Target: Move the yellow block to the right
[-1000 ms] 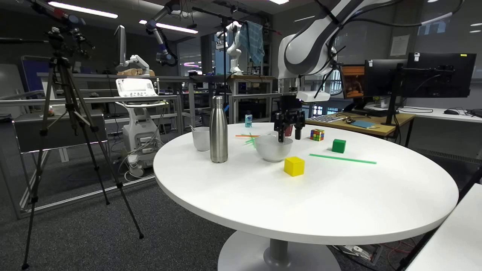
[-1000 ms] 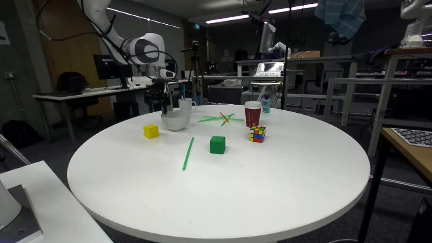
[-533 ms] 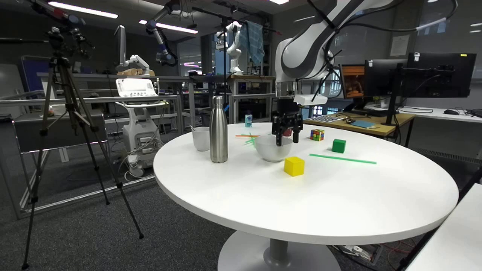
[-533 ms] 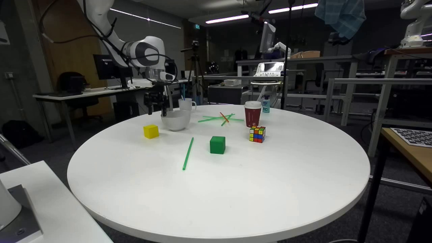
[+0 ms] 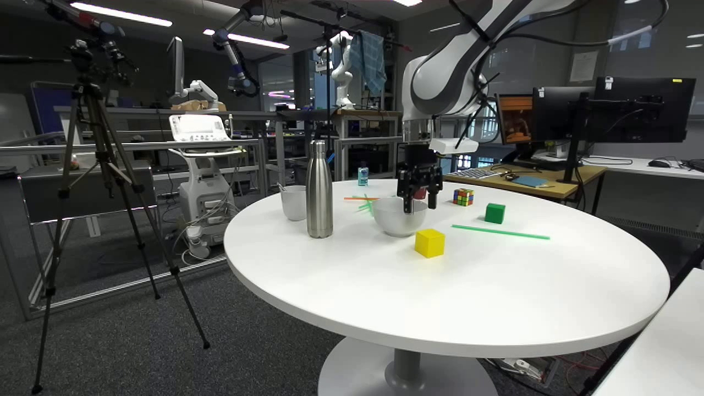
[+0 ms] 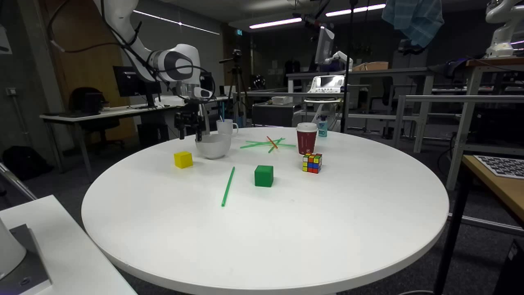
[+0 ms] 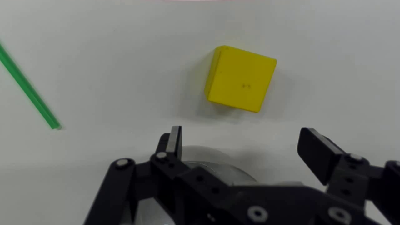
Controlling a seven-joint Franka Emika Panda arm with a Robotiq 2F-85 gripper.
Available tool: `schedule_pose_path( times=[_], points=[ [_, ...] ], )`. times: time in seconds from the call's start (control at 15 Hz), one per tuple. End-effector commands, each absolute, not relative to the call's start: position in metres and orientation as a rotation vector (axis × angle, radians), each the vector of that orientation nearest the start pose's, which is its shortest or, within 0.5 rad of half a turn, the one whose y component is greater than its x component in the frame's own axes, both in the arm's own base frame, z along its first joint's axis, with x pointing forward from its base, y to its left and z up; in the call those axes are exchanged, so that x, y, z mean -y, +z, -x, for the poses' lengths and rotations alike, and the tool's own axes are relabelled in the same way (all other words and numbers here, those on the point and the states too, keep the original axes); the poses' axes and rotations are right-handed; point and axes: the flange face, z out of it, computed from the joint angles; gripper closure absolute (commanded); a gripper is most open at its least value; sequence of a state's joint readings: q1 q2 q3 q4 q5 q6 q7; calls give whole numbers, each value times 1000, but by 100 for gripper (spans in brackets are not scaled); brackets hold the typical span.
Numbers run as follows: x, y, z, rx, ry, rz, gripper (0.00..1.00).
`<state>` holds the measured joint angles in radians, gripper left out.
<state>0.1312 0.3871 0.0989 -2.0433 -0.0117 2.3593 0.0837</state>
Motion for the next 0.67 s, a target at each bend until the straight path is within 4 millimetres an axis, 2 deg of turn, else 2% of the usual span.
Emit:
schedule_pose_path(
  times=[0.0,0.33,0.6],
  points=[
    [-140,229,-567,221,148,3095,0],
    [-159,187,-551,221,260,3050,0],
    [-170,170,-544,244,323,3043,0]
  ],
)
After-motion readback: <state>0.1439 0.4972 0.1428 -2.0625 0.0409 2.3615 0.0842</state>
